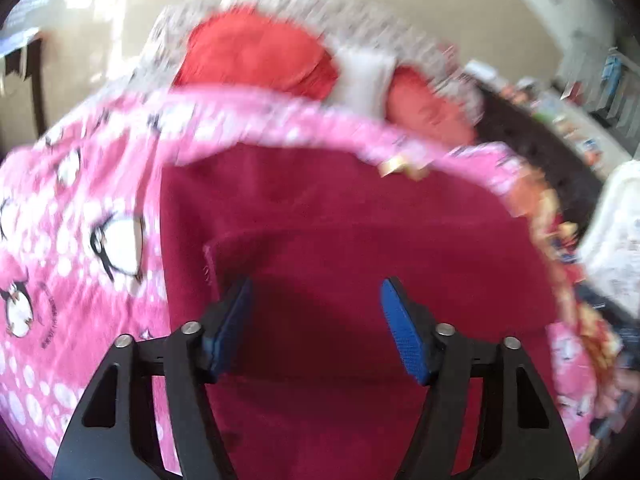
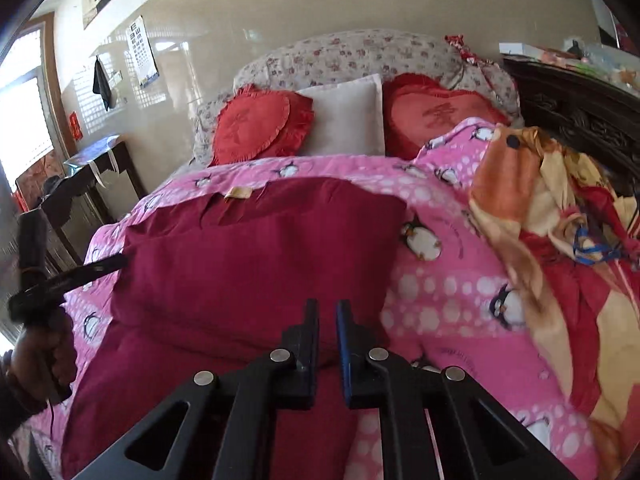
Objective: Fold small clothes
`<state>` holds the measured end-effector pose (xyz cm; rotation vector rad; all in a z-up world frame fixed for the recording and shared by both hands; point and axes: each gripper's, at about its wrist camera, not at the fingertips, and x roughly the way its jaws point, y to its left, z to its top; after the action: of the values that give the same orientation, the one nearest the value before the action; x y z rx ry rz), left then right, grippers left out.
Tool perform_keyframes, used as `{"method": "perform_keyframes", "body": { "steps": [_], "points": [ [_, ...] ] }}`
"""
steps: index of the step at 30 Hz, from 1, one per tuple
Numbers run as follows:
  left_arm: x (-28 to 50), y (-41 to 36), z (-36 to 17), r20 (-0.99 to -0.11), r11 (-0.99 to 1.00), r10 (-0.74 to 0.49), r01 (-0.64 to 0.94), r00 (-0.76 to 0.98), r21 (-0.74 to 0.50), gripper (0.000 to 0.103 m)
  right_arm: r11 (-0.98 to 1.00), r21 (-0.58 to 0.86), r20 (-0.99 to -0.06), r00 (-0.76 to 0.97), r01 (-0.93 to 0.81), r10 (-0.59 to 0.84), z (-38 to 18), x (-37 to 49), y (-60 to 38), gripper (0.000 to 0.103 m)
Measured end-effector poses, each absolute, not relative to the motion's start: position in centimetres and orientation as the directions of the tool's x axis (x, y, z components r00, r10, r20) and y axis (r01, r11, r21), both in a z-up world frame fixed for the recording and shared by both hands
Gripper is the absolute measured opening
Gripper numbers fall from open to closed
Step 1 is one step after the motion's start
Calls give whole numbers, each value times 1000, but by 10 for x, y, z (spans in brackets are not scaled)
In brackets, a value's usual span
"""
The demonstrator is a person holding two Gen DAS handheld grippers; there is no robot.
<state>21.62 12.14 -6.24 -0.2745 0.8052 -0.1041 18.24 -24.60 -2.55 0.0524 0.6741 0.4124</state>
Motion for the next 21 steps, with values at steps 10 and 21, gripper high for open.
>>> {"method": "perform_keyframes", "body": {
  "steps": [10,21],
  "points": [
    [209,127,-93,-641,954,-201,-1,741,-300,57,908,311,-676,607,-280,418,-90,224,-254,8],
    [207,125,-89,-637,953,-199,-5,745,-303,57,942,229,-645,687,-245,336,-39,278,-231,11]
  ]
}}
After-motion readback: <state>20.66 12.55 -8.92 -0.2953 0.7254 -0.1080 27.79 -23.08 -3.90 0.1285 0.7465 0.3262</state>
